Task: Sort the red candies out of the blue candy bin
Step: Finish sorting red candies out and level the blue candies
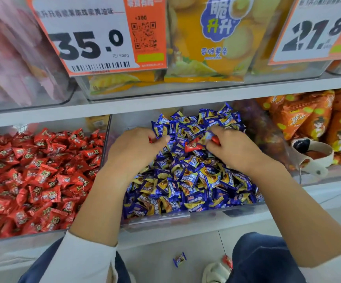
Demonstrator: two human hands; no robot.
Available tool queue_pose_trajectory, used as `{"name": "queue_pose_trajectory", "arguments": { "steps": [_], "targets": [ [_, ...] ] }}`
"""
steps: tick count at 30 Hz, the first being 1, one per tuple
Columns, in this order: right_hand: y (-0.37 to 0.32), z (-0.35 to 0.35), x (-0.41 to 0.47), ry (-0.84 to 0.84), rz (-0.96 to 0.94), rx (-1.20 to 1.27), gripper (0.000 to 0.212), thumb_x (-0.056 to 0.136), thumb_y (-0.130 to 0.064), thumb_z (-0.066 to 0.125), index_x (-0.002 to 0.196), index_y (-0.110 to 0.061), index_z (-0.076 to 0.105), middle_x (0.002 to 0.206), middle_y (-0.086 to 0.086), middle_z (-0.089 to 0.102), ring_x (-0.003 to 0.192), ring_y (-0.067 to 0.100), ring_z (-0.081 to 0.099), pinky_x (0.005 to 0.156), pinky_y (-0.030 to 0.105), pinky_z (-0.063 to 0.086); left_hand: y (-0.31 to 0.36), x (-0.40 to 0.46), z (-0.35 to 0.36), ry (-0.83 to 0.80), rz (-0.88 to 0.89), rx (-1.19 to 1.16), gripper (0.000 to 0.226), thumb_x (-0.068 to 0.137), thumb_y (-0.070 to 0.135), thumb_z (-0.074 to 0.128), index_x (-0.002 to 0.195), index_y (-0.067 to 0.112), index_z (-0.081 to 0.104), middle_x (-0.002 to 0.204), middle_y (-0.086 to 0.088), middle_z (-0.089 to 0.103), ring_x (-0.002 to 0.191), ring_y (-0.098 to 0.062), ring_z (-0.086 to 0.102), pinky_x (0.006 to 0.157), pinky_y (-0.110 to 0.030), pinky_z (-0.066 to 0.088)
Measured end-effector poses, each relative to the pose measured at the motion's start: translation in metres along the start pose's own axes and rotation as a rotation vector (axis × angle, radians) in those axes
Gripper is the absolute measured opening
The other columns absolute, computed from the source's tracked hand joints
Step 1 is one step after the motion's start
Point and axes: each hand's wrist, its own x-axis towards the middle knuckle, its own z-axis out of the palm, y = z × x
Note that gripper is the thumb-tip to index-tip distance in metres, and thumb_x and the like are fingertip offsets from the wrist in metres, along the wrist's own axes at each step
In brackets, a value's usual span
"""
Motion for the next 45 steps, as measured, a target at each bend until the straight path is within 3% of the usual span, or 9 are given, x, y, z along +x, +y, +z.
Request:
{"name": "queue_pose_trajectory", "arguments": {
  "steps": [6,9,12,15,18,23,30,39,45],
  "targets": [
    [0.006,-0.01,-0.011,-0.023,0.099,0.051,0.018,0.095,-0.025,0.049,0.098,-0.007,0.047,0.056,0.0,0.044,0.055,0.021,0.045,0.05,0.031,0.031,0.011,-0.017,0.019,-0.466,0.321,0.053,0.033,0.096,0.04,0.046,0.128,0.039,0.053,0.109,0.014,0.057,0.093,-0.003,0.055,0.08,-0.018,0.042],
    [0.006,-0.012,-0.018,-0.053,0.075,0.05,0.018,0.095,-0.023,0.049,0.082,-0.011,0.045,0.052,0.0,0.041,0.047,0.012,0.037,0.044,0.017,0.027,0.015,-0.019,0.043,-0.359,0.389,0.214,0.041,0.097,0.046,0.04,0.138,0.042,0.039,0.138,0.004,0.036,0.115,-0.017,0.05,0.087,-0.03,0.045],
    [0.006,-0.013,-0.022,-0.047,0.07,0.04,0.033,0.094,-0.024,0.051,0.065,-0.02,0.037,0.051,0.0,0.039,0.046,0.012,0.037,0.046,0.02,0.028,0.012,-0.017,0.049,-0.324,0.367,0.334,0.041,0.098,0.046,0.038,0.138,0.038,0.04,0.152,-0.003,0.023,0.123,-0.024,0.047,0.091,-0.037,0.044],
    [0.009,-0.014,-0.021,0.009,0.165,0.035,0.038,0.092,-0.025,0.053,0.062,-0.015,0.033,0.052,0.005,0.039,0.051,0.024,0.041,0.05,0.033,0.031,0.008,-0.009,0.033,-0.238,0.313,0.202,0.031,0.098,0.041,0.042,0.123,0.031,0.056,0.124,0.0,0.057,0.1,-0.017,0.057,0.086,-0.033,0.047],
    [0.014,-0.017,-0.019,0.017,0.266,0.182,0.033,0.09,-0.027,0.056,0.068,-0.005,0.043,0.053,0.007,0.045,0.05,0.026,0.056,0.048,0.028,0.039,0.011,0.01,0.028,0.059,0.255,0.106,0.025,0.1,0.031,0.041,0.116,0.025,0.059,0.086,0.002,0.065,0.073,-0.018,0.056,0.067,-0.028,0.042],
    [0.018,-0.019,-0.02,-0.063,0.348,0.519,0.027,0.083,-0.032,0.069,0.082,-0.006,0.062,0.062,0.007,0.048,0.036,0.007,0.042,0.039,0.015,0.04,0.03,0.023,0.059,-0.091,0.335,0.112,0.043,0.099,0.025,0.043,0.141,0.028,0.037,0.141,-0.001,0.045,0.11,-0.023,0.057,0.086,-0.039,0.051],
    [0.02,-0.021,-0.018,0.225,0.349,0.584,0.035,0.092,-0.042,0.054,0.086,-0.009,0.065,0.047,-0.003,0.047,0.034,0.004,0.043,0.048,0.024,0.038,0.021,0.023,0.055,0.062,0.238,0.104,0.014,0.098,0.02,0.045,0.108,0.014,0.052,0.096,-0.006,0.062,0.076,-0.023,0.058,0.065,-0.037,0.049],
    [-0.033,-0.023,-0.021,-0.122,0.447,1.364,0.025,0.096,-0.024,0.043,0.075,-0.011,0.051,0.069,0.0,0.047,0.048,0.009,0.033,0.038,0.02,0.019,-0.007,-0.039,-0.023,0.278,0.245,-0.152,0.012,0.092,0.034,0.051,0.09,0.027,0.06,0.073,0.003,0.065,0.071,-0.022,0.06,0.066,-0.035,0.047],
    [-0.135,-0.012,-0.012,-0.28,0.316,1.159,0.034,0.089,0.005,0.029,0.071,-0.009,0.054,0.073,0.011,0.045,0.052,0.015,0.033,0.045,0.023,0.023,-0.092,-0.057,-0.049,0.261,-0.143,-0.335,0.026,0.098,0.032,0.036,0.093,0.023,0.06,0.078,0.004,0.055,0.077,-0.021,0.049,0.072,-0.033,0.034]
  ]
}}
